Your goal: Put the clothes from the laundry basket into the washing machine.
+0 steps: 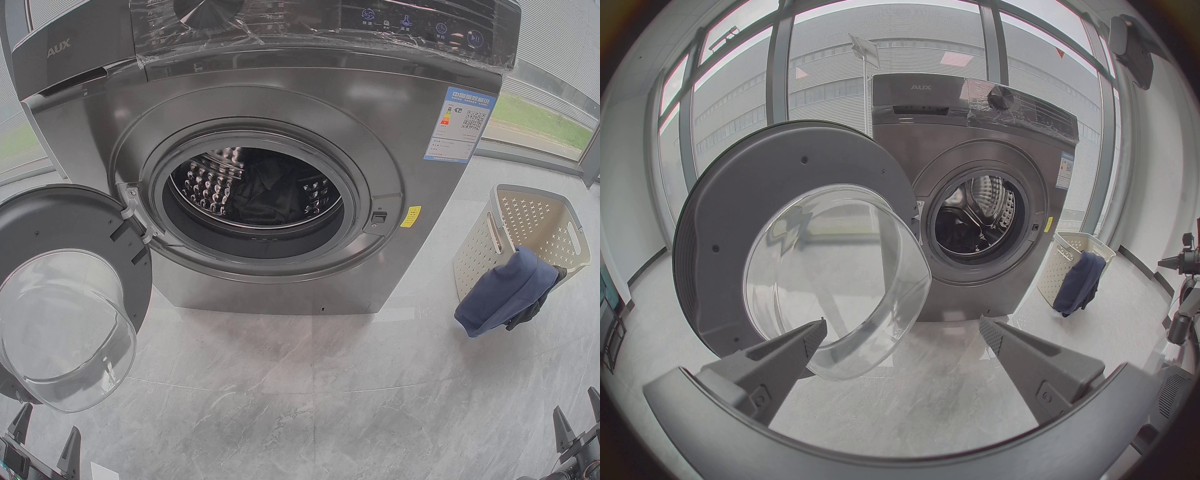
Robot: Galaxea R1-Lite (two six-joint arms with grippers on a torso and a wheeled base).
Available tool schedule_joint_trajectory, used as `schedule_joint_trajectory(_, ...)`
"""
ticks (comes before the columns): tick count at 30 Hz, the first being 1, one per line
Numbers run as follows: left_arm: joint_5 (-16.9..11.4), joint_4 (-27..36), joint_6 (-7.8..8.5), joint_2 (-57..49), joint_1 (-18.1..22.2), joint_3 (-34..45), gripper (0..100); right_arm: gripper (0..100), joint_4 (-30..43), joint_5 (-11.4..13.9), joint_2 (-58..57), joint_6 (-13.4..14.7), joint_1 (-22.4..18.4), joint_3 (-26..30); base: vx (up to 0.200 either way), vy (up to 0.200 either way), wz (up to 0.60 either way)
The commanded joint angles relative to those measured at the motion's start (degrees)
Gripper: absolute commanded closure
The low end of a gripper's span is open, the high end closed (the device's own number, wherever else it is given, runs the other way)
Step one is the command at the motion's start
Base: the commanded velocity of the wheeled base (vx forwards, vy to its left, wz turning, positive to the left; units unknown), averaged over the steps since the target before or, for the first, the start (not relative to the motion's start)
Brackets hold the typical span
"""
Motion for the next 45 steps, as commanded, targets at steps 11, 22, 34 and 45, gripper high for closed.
schedule_joint_trajectory(11,0.1,0.0,-0.82,-1.6,0.3,1.0,0,0,-1.2,0.0,-1.5,-0.2,0.0,0.5,0.0,-0.073,0.0)
schedule_joint_trajectory(22,0.5,0.0,-1.17,-1.6,0.3,1.0,0,0,-2.3,0.0,-1.5,-0.5,0.0,0.9,0.0,-0.2,0.0)
schedule_joint_trajectory(34,0.5,0.0,-1.53,-1.6,0.3,1.0,0,0,-2.1,0.0,-1.5,-0.7,0.0,0.9,0.0,-0.2,0.0)
schedule_joint_trajectory(45,0.1,0.0,-0.91,-1.6,0.4,1.0,0,0,-2.1,0.0,-1.5,-0.6,0.0,0.9,0.0,-0.2,0.0)
